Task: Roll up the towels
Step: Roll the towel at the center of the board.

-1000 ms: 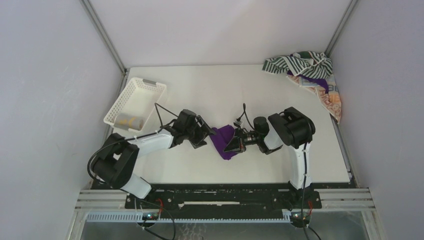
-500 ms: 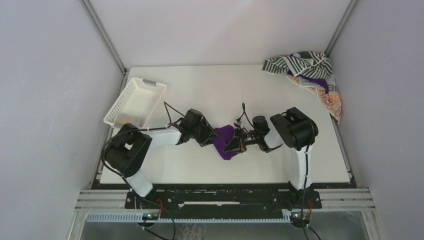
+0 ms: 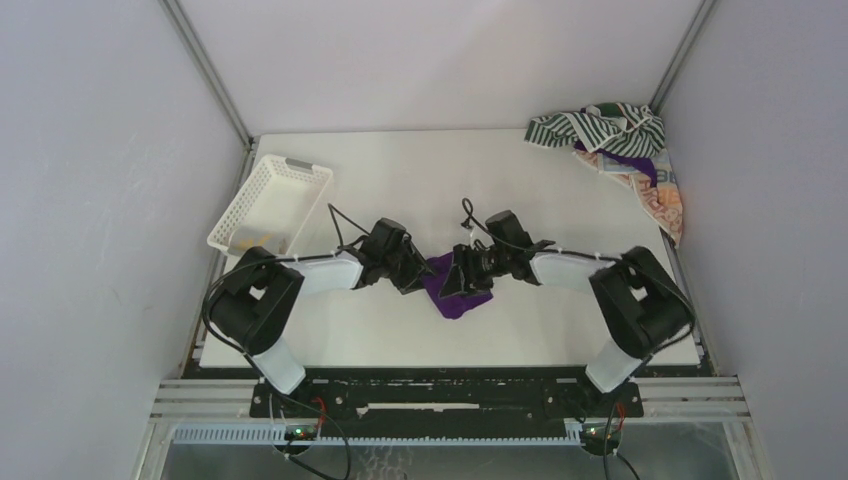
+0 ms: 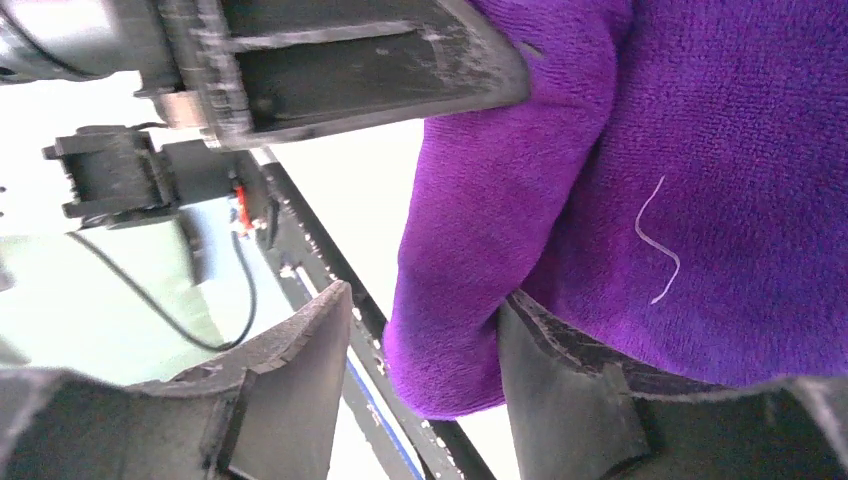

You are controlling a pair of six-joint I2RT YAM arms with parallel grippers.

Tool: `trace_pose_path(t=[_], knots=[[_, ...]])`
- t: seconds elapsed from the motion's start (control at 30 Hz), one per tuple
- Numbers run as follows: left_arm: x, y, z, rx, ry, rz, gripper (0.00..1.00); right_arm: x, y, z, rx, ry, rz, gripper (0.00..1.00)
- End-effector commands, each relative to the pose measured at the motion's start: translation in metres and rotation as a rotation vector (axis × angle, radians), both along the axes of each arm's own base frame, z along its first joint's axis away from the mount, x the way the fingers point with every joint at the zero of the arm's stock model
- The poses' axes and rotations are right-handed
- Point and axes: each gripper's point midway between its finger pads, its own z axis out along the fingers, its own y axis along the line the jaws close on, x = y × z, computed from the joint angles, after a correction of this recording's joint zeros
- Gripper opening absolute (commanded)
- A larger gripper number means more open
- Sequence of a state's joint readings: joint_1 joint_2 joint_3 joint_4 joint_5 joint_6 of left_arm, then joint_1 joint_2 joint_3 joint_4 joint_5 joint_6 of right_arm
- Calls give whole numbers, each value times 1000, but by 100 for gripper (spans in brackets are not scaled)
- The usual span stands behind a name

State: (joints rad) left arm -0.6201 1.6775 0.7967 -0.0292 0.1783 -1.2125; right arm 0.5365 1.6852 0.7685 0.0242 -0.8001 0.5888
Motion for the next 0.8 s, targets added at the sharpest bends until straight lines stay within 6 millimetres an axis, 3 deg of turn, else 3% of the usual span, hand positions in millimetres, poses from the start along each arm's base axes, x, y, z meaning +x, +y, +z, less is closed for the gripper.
trace_pose_path(t=[0.0,0.2,0.33,0.77], knots=[[-27,28,-31,169,102,-12,50,11,-26,17,-313,-277,-20,56],[-26,26,-27,178,108,-19,50,13,-33,62,-596,-679,-69,66],[-25,25,-26,180,105,-24,50,7,-21,74,-688,-825,-76,70],[-25,22,-25,170,111,-33,51,-6,13,34,-1004,-1029,35,76]])
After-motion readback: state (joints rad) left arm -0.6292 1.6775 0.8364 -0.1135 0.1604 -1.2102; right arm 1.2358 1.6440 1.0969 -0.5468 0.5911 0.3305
